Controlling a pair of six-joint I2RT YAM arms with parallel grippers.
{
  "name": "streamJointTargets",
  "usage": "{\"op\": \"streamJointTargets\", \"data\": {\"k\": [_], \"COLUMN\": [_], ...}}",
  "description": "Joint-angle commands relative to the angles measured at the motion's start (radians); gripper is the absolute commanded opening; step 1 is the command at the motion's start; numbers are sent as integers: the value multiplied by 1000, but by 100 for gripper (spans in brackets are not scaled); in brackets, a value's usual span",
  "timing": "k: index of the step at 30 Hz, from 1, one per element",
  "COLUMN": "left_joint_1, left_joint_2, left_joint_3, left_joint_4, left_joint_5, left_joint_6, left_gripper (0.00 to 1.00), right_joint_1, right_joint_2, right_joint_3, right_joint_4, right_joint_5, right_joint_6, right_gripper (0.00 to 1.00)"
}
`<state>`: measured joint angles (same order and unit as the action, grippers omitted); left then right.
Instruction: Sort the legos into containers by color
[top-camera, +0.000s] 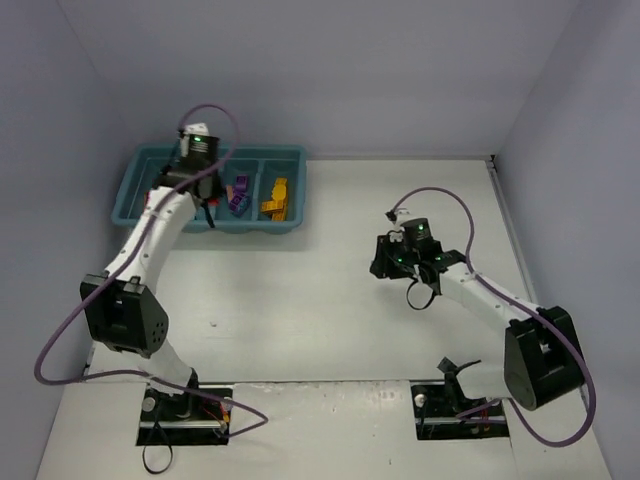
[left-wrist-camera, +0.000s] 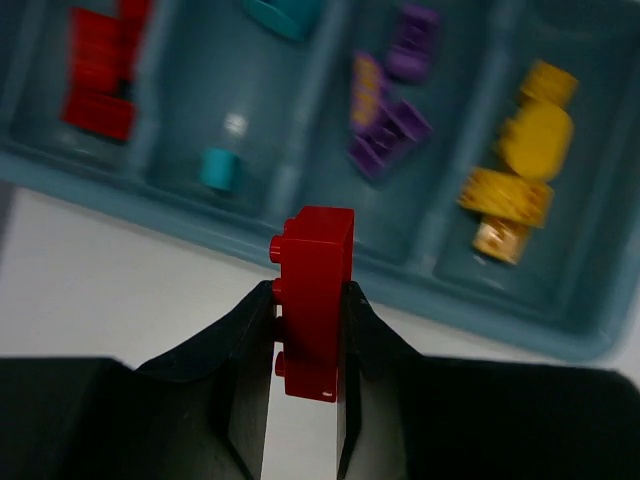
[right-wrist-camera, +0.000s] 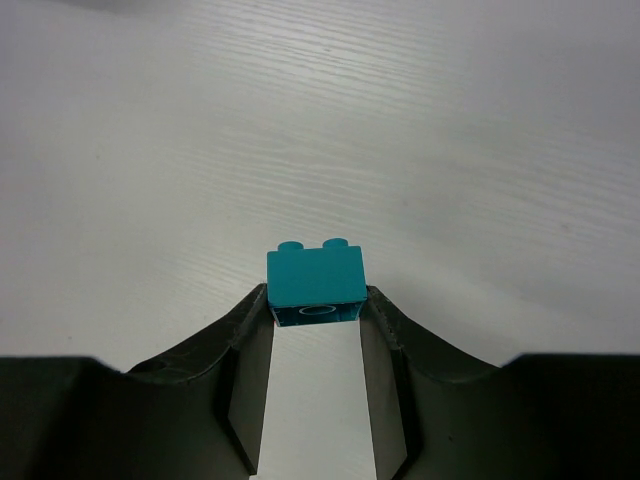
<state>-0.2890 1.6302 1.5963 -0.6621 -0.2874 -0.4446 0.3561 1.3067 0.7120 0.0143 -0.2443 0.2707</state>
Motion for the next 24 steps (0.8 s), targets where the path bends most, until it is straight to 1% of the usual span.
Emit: {"op": "streamJointTargets", "data": {"k": [1,2,3,4,6,8,9,11,12,13,14,15,17,18,21,22,24], "left_joint_1": [170,209,273,304,381,409,427,444,451,470,478,485,496,495,495,496,496], "left_joint_2": [63,91,115,166,218,313,377,437,486,509,531,571,602,620,610,597,553], "left_joint_3": [85,140,164,188,261,330,402,470,529,557,582,626,662,686,699,696,695], "left_joint_4": [4,4,10,33,56,58,56,55,50,45,44,35,27,25,30,32,26], "left_joint_5": [7,13,13,13,22,19,1,-12,-16,-18,-18,-18,-19,-16,4,28,54], "left_joint_6": [172,173,182,187,198,211,234,250,250,248,245,244,244,245,242,238,228], "left_gripper": [0,0,0,0,0,0,0,0,2,5,9,22,35,46,64,73,77], "right_joint_1": [94,110,128,161,194,242,254,290,299,316,325,331,351,356,376,379,386], "right_joint_2": [52,66,100,117,167,219,235,285,299,315,344,356,391,399,431,446,463], "right_joint_3": [107,119,130,156,185,224,236,273,283,291,308,316,339,345,366,371,386], "right_joint_4": [59,64,68,73,76,76,79,82,87,90,92,95,96,99,102,104,105], "right_joint_5": [-44,-52,-71,-76,-88,-89,-95,-99,-102,-105,-107,-115,-121,-122,-125,-130,-131], "right_joint_6": [-65,-80,-83,-88,-106,-120,-125,-128,-130,-130,-130,-128,-126,-126,-131,-133,-136], "right_gripper": [0,0,0,0,0,0,0,0,0,0,0,0,0,0,0,0,0]}}
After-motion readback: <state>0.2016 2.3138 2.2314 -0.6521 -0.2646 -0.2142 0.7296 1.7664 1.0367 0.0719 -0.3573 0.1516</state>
